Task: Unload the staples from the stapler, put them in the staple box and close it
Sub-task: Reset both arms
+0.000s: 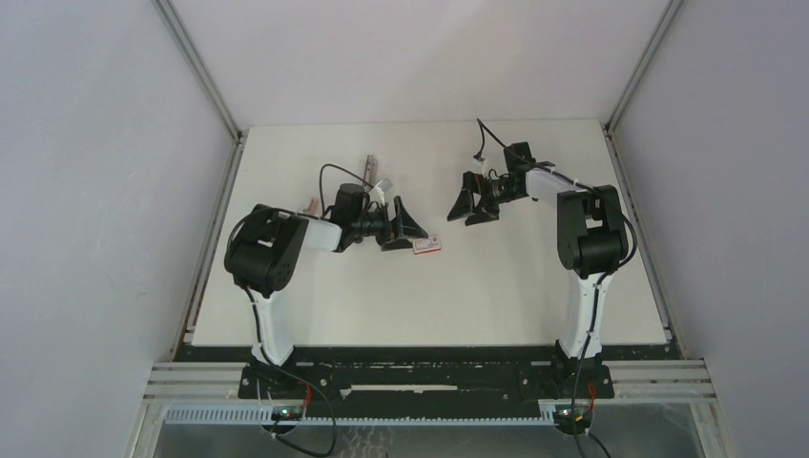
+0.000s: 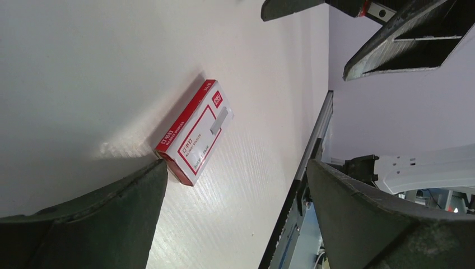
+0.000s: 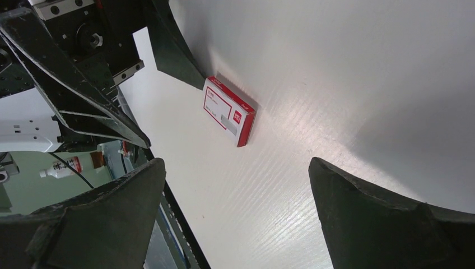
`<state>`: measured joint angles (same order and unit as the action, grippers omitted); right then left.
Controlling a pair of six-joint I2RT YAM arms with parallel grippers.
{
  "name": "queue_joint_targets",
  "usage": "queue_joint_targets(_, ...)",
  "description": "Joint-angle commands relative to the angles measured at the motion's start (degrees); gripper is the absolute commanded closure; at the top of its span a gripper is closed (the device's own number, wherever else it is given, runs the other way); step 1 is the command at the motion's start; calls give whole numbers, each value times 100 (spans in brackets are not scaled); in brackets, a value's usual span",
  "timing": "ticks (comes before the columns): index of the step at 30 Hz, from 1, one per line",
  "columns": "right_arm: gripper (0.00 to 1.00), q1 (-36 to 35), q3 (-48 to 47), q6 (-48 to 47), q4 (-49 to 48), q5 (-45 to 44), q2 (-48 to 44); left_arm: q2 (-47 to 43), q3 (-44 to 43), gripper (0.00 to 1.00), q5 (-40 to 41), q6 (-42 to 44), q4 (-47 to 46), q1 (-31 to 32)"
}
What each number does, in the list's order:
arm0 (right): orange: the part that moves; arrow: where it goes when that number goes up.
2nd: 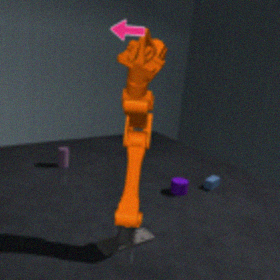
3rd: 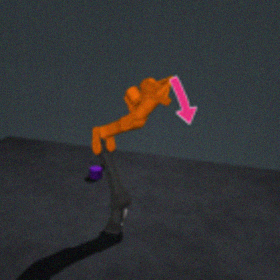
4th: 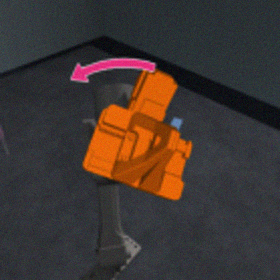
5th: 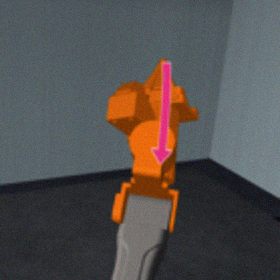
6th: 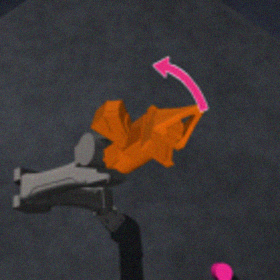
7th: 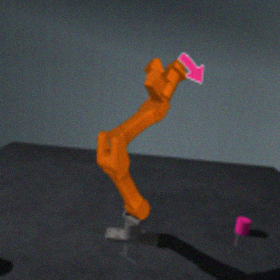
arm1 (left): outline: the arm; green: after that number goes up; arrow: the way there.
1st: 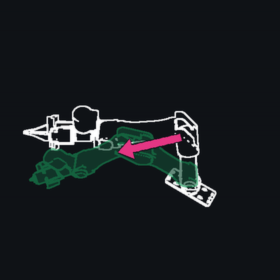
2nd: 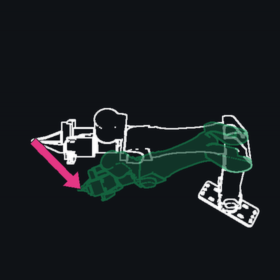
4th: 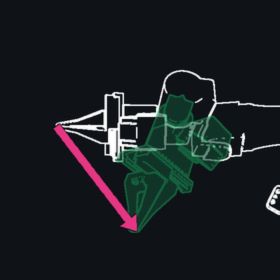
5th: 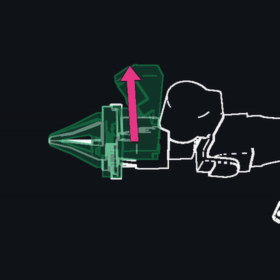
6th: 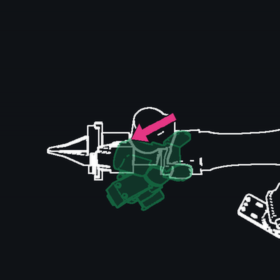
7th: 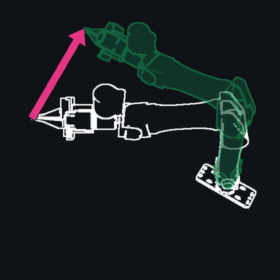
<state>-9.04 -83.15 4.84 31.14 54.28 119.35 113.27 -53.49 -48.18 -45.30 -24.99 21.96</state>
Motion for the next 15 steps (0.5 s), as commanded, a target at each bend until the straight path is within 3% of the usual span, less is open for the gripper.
queue_joint_targets(1,0,-15,42,-120,-61,32,-308,127,-271,0,341,267,193,-34)
queue_joint_targets(15,0,-13,80,-124,-107,26,-299,238,-484,0,487,304,248,-27)
